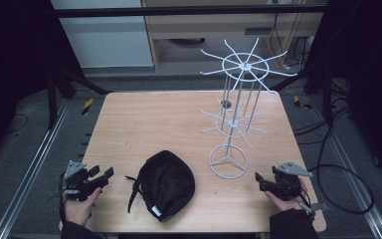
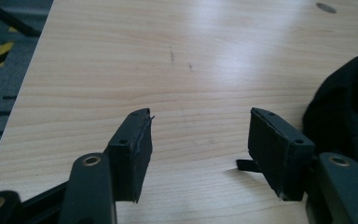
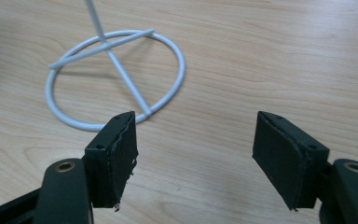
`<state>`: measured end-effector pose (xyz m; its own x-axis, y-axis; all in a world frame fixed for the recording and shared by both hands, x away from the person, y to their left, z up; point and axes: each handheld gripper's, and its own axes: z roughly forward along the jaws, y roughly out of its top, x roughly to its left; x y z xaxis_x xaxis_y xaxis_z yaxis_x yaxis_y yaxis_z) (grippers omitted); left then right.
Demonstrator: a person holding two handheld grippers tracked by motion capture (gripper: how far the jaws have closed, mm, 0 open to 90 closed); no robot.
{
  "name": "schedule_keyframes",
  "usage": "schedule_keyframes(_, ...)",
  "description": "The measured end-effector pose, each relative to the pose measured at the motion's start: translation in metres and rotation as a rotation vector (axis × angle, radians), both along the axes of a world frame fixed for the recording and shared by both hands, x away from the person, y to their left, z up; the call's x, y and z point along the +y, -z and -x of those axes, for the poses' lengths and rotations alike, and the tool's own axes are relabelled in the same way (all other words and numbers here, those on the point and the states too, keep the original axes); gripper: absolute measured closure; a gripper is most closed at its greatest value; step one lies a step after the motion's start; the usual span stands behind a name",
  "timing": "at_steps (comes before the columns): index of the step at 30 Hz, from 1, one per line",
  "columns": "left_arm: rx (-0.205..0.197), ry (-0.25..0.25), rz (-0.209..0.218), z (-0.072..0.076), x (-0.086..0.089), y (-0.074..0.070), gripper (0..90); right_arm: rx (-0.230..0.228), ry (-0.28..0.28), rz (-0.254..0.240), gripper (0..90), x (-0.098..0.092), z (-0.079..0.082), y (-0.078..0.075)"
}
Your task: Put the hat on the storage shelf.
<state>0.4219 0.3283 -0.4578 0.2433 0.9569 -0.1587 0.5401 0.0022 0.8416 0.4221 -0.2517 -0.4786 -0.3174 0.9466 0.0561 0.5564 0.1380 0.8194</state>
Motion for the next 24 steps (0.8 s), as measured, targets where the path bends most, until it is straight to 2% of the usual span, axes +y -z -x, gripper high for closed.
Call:
schedule_keyframes(5,-0.034,0.039,0.010,0.011,-0.010,-0.010,40.1,-0.014,-0.046,0.008,29.3,0.014,0.005,-0.004)
schedule_keyframes(7,-0.043,0.046,0.011,0.014,-0.013,-0.012,40.8,-0.015,-0.063,-0.005,30.1,0.020,0.007,-0.006)
schedule_keyframes(8,-0.045,0.054,0.011,0.016,-0.015,-0.013,41.2,-0.022,-0.075,-0.006,30.4,0.023,0.008,-0.007)
schedule_keyframes(11,-0.047,0.073,-0.003,0.019,-0.021,-0.014,42.3,-0.022,-0.103,-0.048,33.5,0.034,0.011,-0.009)
schedule_keyframes(17,-0.058,0.107,0.007,0.025,-0.031,-0.020,45.4,-0.041,-0.187,-0.034,38.9,0.060,0.014,-0.014)
schedule_keyframes(24,-0.049,0.140,0.012,0.030,-0.044,-0.022,49.2,-0.049,-0.267,-0.053,41.2,0.085,0.014,-0.017)
